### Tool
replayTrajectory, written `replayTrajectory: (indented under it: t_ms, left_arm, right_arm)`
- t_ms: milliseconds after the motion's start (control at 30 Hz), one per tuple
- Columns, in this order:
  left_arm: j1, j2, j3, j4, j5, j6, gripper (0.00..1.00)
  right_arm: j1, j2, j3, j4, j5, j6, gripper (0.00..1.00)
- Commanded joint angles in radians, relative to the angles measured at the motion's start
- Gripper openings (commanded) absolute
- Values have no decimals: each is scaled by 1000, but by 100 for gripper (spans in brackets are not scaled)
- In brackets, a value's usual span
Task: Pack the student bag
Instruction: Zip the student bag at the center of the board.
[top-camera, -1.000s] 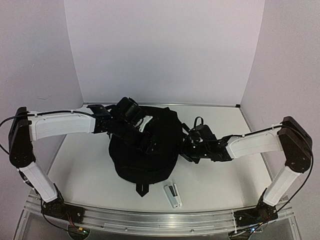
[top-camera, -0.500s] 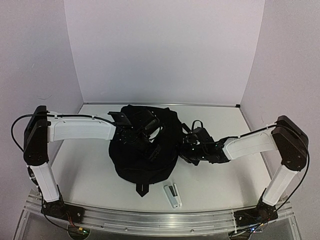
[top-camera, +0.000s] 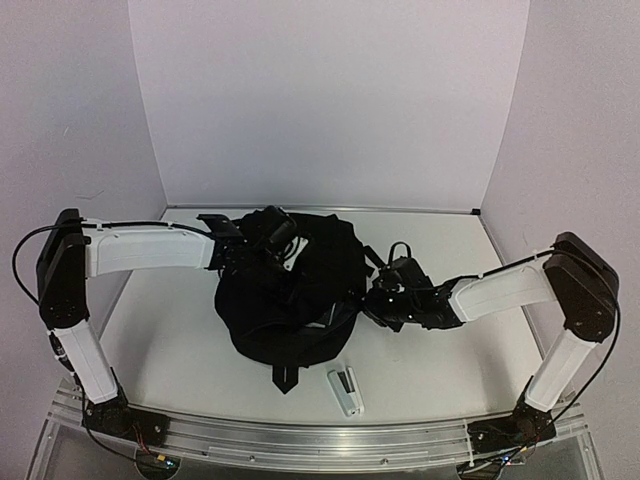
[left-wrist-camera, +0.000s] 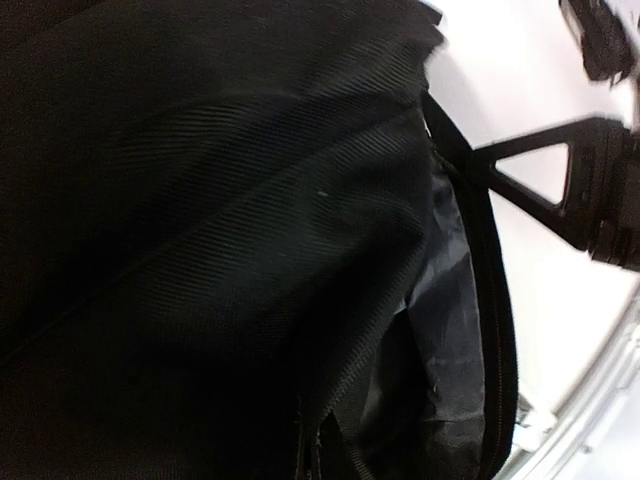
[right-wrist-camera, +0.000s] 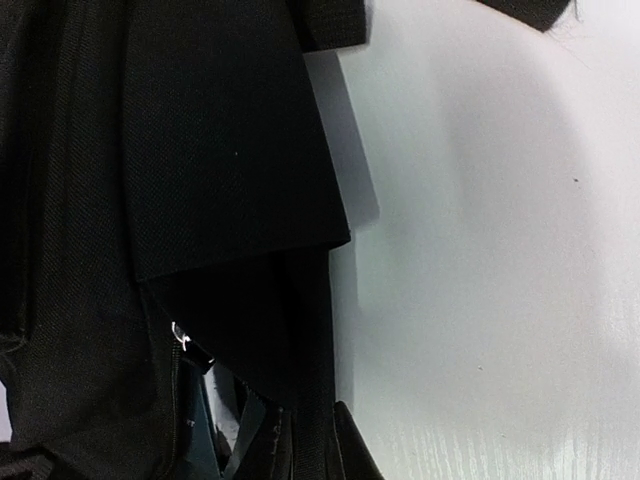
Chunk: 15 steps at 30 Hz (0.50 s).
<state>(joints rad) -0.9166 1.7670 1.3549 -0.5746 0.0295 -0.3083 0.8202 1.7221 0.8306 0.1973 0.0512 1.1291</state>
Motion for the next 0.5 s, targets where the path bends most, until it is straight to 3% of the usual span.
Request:
replayTrajectory:
  t_ms: [0,167,333,467]
  left_arm:
    - [101,-114,-44,114,236,-69,0]
    - [140,-105,-48,150,365,-96,0]
    - [170,-102,-48,172,383,-106,0]
    - [181,-108,-46,190,381,-113,0]
  right_arm:
    - [-14,-84,37,-28,-6,-116,17]
    - [-7,-146,106,-74,-66,-218,31]
    - [25,-119,186,-124,-73,-223,32]
    - [29,-79,187,-110,-31,-159,27]
